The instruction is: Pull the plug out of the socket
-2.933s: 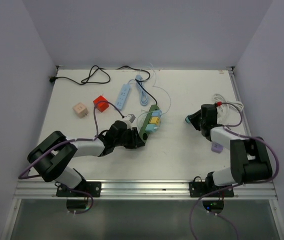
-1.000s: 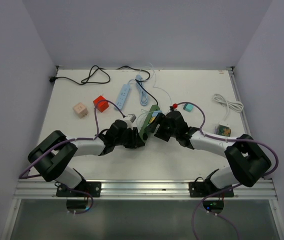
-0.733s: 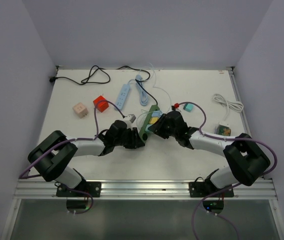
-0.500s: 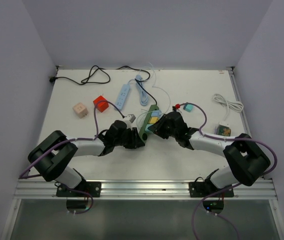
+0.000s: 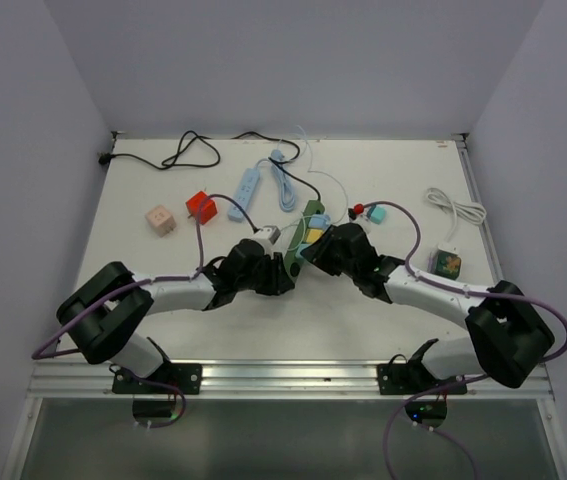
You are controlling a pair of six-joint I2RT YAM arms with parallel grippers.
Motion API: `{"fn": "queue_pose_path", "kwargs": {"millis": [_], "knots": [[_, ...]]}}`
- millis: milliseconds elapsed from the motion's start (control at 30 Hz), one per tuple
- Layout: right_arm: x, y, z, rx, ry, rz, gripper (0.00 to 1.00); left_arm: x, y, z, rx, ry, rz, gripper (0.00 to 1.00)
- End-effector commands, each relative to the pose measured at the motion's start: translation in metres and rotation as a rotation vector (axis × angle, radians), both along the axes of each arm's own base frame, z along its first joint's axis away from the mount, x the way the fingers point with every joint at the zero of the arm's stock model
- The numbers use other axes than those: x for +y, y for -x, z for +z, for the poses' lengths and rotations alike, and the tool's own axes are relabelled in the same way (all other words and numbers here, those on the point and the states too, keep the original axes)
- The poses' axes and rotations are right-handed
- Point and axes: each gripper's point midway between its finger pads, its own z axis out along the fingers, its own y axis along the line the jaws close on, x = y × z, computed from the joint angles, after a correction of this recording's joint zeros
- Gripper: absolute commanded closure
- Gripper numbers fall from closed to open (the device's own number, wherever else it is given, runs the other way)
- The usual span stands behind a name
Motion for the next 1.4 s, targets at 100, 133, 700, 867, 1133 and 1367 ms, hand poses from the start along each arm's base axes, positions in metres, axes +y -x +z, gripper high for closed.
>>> {"fn": "queue_pose_path", "kwargs": {"millis": [100, 133, 700, 867, 1133, 1367], "knots": [[-0.008, 0.002, 0.015, -0.112, -0.031, -0.023, 1.00, 0.011, 0.003, 0.011, 0.118, 0.347, 0.048, 1.00], [-0.009, 0.003, 0.015, -0.115, -0.036, -0.028, 1.00, 0.012, 0.003, 0.011, 0.131, 0.365, 0.057, 1.00], [-0.015, 0.008, 0.019, -0.091, -0.031, -0.041, 1.00, 0.026, -0.016, 0.014, 0.106, 0.319, 0.152, 1.00], [-0.009, 0.004, 0.030, -0.086, -0.039, -0.036, 1.00, 0.058, -0.040, 0.006, -0.025, 0.071, 0.226, 1.00], [-0.005, 0.003, 0.034, -0.078, -0.056, -0.034, 1.00, 0.067, -0.054, 0.015, -0.104, -0.041, 0.236, 1.00], [-0.037, 0.008, 0.030, -0.103, 0.044, -0.090, 1.00, 0.053, -0.050, 0.023, -0.095, 0.024, 0.181, 1.00]]}}
